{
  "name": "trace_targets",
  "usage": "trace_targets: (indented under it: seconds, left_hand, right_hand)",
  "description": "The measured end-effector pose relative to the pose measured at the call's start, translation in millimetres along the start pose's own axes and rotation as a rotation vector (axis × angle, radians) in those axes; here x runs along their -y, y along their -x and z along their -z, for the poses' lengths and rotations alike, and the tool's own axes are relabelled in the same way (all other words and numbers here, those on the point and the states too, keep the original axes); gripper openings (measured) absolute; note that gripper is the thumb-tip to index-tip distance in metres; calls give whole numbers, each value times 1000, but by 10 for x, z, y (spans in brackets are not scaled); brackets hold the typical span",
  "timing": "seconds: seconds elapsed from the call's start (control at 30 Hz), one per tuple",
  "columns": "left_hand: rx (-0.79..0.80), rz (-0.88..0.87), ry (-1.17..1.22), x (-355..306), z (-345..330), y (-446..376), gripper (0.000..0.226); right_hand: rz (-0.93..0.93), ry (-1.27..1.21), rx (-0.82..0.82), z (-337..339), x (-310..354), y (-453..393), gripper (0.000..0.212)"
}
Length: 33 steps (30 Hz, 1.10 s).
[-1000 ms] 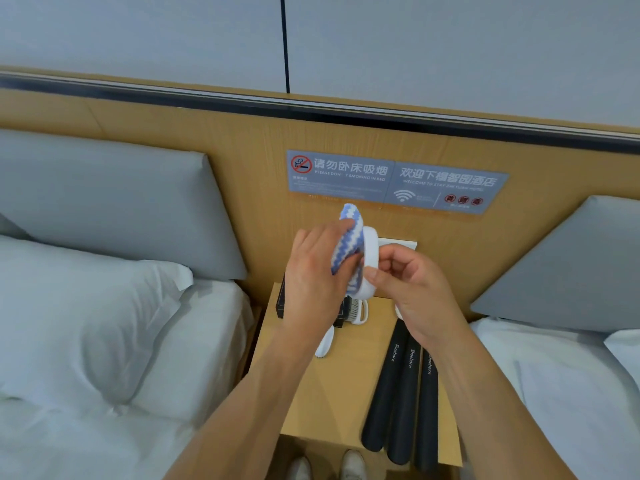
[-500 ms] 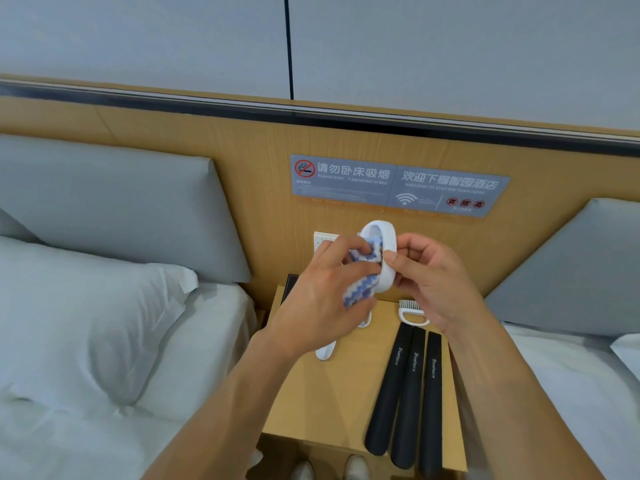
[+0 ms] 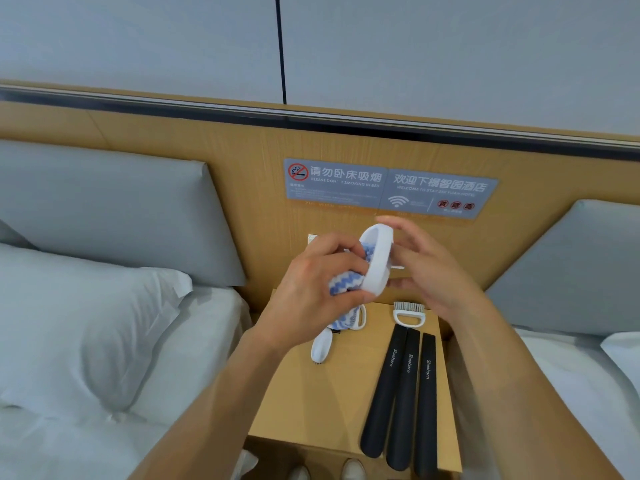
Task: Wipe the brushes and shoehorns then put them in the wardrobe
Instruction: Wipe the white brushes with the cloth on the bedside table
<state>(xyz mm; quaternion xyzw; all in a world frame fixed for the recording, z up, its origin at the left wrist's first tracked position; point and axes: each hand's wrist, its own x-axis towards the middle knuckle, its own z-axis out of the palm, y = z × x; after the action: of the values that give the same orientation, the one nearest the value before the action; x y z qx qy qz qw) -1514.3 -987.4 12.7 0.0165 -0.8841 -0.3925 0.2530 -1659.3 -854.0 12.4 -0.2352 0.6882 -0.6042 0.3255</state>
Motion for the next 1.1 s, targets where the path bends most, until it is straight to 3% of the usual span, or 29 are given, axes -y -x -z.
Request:
trace_targets:
  seconds: [0.13, 0.2, 0.3, 0.43, 0.63, 0.77, 0.9, 1.0, 1.1]
  left_hand:
    - [139, -75, -82, -20, 97, -29, 25]
    - [224, -137, -181, -5, 169, -57, 39]
    - [227, -160, -280, -5, 217, -137, 49]
    - [173, -127, -301, -44, 188, -220, 47]
    - [225, -46, -177, -27, 146, -162, 37]
    - [105, 160, -52, 31, 135, -24, 37]
    - [-181, 344, -3, -19, -78, 101, 46]
    - [-390, 397, -12, -5, -176, 112, 40]
    - [-442, 453, 6, 125, -47, 52, 27]
  right_hand:
    - [-57, -15, 140, 96, 84, 13, 29]
    - [-68, -23, 158, 124, 65, 14, 30]
    - [-75, -43, 187, 81, 39, 23, 33]
    - [-55, -93, 156, 45, 75, -29, 35]
    - [-74, -133, 3, 40, 51, -91, 39]
    - [-137, -188, -160, -26, 4, -94, 21]
    - [-151, -335, -317, -191, -19, -97, 16]
    - [-145, -377, -268, -342, -82, -50, 7]
    - [-145, -370, -174, -404, -135, 22, 19]
